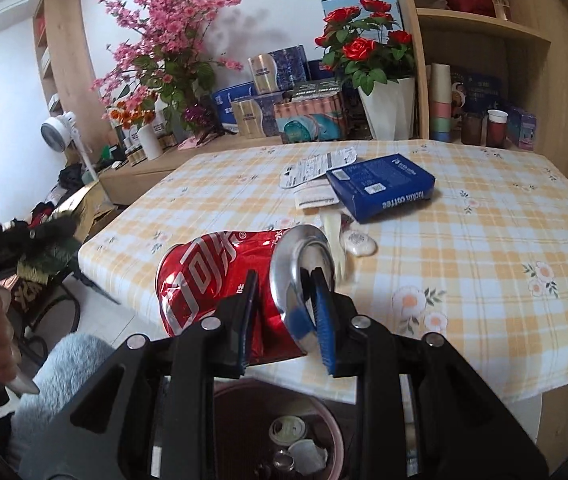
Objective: Collect trash
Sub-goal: 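Carry the red can over the brown bin and open the right gripper, then lower the paper pouch over the brown bin and open the left gripper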
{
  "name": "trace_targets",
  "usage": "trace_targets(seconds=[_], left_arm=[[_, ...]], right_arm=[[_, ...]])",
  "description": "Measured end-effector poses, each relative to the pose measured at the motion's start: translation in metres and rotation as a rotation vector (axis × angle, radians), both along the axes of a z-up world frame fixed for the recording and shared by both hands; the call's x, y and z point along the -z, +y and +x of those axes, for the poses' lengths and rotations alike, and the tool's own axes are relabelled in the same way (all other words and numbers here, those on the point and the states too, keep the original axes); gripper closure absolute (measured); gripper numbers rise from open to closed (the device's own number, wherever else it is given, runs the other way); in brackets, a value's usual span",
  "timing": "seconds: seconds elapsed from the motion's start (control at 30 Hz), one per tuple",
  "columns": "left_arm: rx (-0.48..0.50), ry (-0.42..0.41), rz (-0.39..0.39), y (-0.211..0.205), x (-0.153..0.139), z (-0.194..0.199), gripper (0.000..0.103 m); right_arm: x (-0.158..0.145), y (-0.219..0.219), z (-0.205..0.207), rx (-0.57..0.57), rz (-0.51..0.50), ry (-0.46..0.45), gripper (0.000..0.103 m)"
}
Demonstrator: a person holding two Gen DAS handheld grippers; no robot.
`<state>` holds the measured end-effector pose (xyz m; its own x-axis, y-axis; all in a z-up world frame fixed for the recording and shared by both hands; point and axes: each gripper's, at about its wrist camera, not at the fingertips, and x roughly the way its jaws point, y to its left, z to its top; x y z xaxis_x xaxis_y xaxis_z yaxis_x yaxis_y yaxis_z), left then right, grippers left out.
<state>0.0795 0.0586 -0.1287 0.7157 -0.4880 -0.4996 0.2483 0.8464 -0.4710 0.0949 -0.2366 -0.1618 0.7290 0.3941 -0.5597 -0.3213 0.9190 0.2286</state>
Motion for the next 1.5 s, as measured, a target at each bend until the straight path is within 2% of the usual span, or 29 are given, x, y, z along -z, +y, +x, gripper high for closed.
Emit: trace_targets(seconds=[0.37, 0.7, 0.77, 0.8, 0.9, 0.97, 1.03, 1.13, 1.27, 1.5], left_arm=[[0.017, -0.029, 0.009, -0.008, -0.010, -0.028, 0.078], [0.019, -0.011, 0.003, -0.009, -0.003, -0.030, 0.078], [0.020, -0.002, 0.001, -0.009, 0.000, -0.028, 0.078], [0.019, 0.000, 0.001, -0.009, 0.001, -0.027, 0.078], [0.016, 0.003, 0.003, -0.008, 0.003, -0.026, 0.078], [0.015, 0.005, 0.003, -0.007, 0.004, -0.026, 0.078], [0.015, 0.007, 0.004, -0.006, 0.005, -0.026, 0.078], [0.018, 0.010, 0.004, -0.006, 0.007, -0.025, 0.078], [0.025, 0.009, 0.011, -0.009, 0.008, -0.026, 0.078], [0.058, 0.003, 0.030, -0.021, 0.009, -0.030, 0.078]], right_arm=[[0.004, 0.004, -0.030, -0.049, -0.002, 0.027, 0.074], [0.017, 0.018, -0.033, -0.125, -0.014, 0.088, 0.073], [0.021, 0.022, -0.032, -0.142, -0.004, 0.106, 0.070], [0.021, 0.023, -0.032, -0.148, 0.003, 0.110, 0.067], [0.020, 0.027, -0.033, -0.146, 0.003, 0.098, 0.044], [0.016, 0.026, -0.032, -0.129, -0.001, 0.079, 0.037], [0.011, 0.023, -0.032, -0.099, -0.003, 0.052, 0.022], [0.002, 0.014, -0.030, -0.051, 0.004, 0.014, 0.011], [-0.010, 0.003, -0.028, 0.010, -0.007, -0.027, 0.006], [-0.028, -0.010, -0.032, 0.078, -0.037, -0.103, 0.006]])
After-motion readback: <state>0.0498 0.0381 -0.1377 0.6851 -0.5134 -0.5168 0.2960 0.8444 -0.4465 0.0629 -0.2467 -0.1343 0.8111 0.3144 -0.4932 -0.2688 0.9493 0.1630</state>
